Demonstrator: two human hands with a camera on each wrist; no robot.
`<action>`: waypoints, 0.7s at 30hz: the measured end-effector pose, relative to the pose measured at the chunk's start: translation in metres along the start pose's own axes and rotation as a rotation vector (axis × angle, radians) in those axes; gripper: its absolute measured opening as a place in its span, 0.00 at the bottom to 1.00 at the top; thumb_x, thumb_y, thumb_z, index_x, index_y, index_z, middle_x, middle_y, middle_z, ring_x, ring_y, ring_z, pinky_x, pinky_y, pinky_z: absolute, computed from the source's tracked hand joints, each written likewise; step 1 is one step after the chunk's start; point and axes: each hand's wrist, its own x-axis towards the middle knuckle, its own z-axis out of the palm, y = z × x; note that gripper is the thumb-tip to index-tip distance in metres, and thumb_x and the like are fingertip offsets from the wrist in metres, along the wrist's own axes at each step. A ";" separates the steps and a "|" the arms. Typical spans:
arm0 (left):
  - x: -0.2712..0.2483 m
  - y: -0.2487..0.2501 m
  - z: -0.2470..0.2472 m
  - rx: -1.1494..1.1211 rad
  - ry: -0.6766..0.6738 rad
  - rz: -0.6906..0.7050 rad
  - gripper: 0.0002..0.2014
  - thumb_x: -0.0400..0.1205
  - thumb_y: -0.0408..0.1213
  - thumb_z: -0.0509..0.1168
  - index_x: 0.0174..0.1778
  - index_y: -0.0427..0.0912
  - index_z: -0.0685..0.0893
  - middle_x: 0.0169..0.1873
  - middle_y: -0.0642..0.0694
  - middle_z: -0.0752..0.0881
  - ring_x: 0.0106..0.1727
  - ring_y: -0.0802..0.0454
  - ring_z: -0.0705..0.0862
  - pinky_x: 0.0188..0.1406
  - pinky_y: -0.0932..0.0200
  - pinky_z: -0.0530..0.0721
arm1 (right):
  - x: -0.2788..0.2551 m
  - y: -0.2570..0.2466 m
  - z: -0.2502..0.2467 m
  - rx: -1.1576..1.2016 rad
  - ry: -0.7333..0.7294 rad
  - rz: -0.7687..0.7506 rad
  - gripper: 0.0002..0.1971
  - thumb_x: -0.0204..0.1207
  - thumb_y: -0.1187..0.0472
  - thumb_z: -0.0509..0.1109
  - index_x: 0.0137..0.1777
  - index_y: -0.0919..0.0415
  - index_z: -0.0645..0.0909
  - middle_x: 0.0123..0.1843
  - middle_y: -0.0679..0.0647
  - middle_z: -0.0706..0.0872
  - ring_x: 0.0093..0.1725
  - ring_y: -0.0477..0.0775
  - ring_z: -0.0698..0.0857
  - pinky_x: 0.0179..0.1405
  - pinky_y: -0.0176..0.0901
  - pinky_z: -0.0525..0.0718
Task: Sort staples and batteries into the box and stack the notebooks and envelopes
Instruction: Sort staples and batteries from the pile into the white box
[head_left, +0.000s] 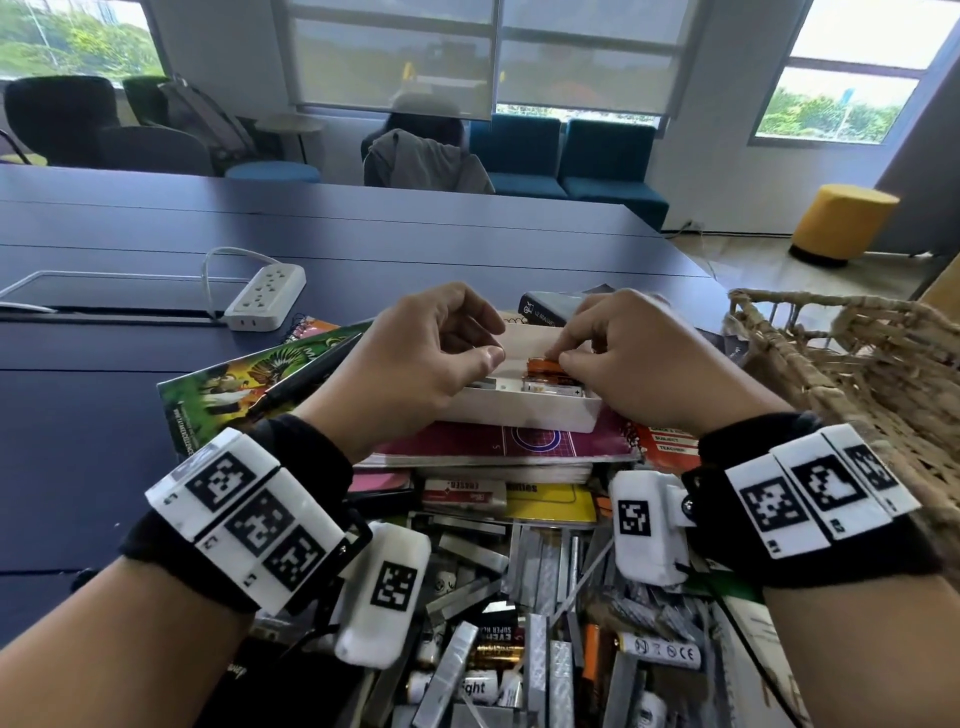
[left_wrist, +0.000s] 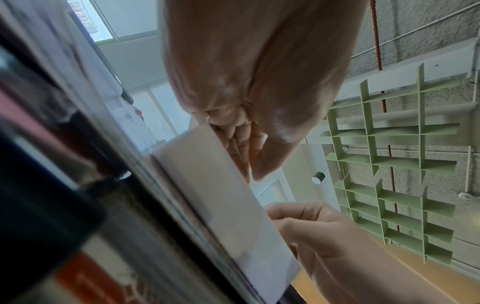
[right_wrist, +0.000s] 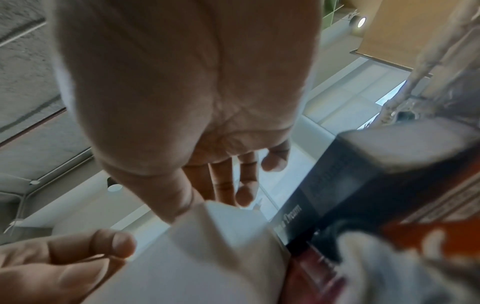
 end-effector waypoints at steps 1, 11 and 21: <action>0.000 0.000 0.000 0.000 -0.001 0.000 0.07 0.81 0.32 0.76 0.53 0.43 0.87 0.43 0.45 0.93 0.47 0.46 0.91 0.56 0.51 0.90 | 0.000 -0.001 0.002 -0.005 -0.022 0.002 0.12 0.78 0.62 0.71 0.43 0.46 0.94 0.44 0.36 0.85 0.47 0.41 0.81 0.43 0.29 0.72; 0.002 -0.001 0.000 0.019 -0.016 0.015 0.07 0.81 0.33 0.77 0.52 0.43 0.87 0.43 0.44 0.92 0.46 0.48 0.91 0.53 0.55 0.90 | -0.001 -0.005 0.003 -0.039 -0.056 0.019 0.16 0.75 0.63 0.67 0.43 0.45 0.95 0.48 0.37 0.87 0.54 0.49 0.82 0.56 0.49 0.82; 0.002 -0.001 0.001 0.036 -0.020 0.022 0.06 0.81 0.32 0.76 0.51 0.42 0.88 0.42 0.46 0.92 0.43 0.52 0.91 0.51 0.60 0.89 | -0.007 -0.015 0.000 -0.067 -0.174 -0.028 0.09 0.82 0.48 0.69 0.51 0.30 0.90 0.54 0.33 0.81 0.65 0.51 0.74 0.70 0.64 0.72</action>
